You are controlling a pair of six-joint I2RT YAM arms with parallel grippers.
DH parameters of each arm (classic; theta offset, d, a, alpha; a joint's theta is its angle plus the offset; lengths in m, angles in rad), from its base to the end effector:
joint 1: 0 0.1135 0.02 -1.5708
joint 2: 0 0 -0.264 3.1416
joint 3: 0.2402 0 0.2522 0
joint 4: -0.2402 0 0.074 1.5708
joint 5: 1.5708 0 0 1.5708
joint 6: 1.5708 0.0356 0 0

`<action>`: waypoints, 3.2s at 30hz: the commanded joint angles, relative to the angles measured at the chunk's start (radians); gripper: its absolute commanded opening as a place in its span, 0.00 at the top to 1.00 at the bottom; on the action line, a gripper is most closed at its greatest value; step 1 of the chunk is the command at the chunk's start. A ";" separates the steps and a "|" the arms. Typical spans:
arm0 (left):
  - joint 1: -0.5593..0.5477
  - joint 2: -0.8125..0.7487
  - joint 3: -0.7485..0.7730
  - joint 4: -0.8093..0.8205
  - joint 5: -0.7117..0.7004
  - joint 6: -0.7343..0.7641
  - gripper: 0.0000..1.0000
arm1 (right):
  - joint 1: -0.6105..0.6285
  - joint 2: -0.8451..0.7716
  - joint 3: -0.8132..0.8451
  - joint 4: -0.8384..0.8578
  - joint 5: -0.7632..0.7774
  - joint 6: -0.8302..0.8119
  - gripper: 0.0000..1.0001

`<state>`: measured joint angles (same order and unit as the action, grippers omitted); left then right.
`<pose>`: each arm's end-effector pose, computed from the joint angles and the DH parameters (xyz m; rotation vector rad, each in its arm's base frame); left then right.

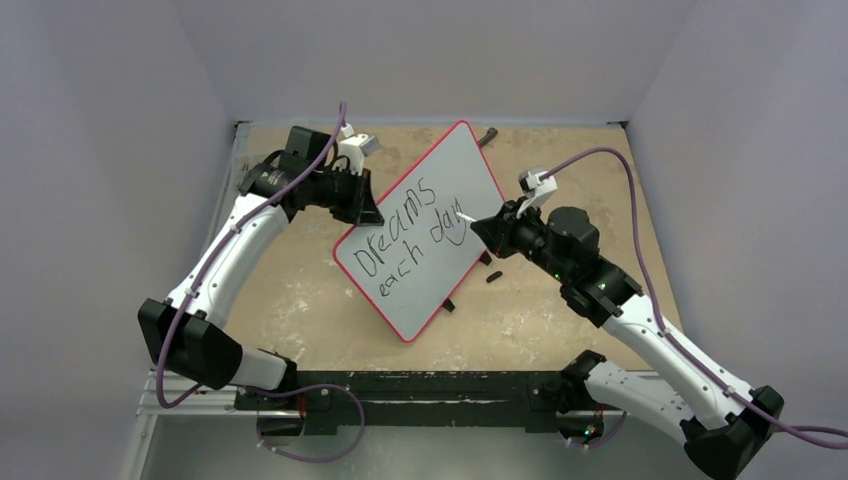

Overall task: Write a sentence on the whiteboard
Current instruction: Write a sentence on the whiteboard, then put down the whiteboard on the whiteboard stand.

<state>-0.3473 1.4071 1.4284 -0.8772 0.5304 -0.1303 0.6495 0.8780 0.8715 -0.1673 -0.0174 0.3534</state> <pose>0.2658 -0.1154 0.3601 0.5095 2.3952 -0.8582 0.1626 0.1243 0.3561 -0.2792 1.7828 0.7422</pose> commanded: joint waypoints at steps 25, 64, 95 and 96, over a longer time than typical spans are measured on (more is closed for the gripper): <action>-0.034 0.098 -0.004 -0.012 -0.172 0.126 1.00 | 0.004 -0.153 -0.124 -0.016 0.041 0.027 1.00; -0.041 0.116 -0.042 -0.025 -0.330 0.192 0.77 | 0.004 -0.142 -0.136 -0.017 0.033 -0.017 1.00; -0.041 0.068 -0.037 -0.016 -0.360 0.177 0.54 | 0.004 -0.118 -0.155 0.003 0.020 0.002 1.00; -0.041 0.066 -0.037 -0.015 -0.358 0.176 0.54 | 0.004 -0.117 -0.155 0.005 0.020 0.003 1.00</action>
<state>-0.3805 1.4963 1.3930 -0.8894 0.1783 0.0277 0.6495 0.7570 0.7170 -0.2092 0.0082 0.3500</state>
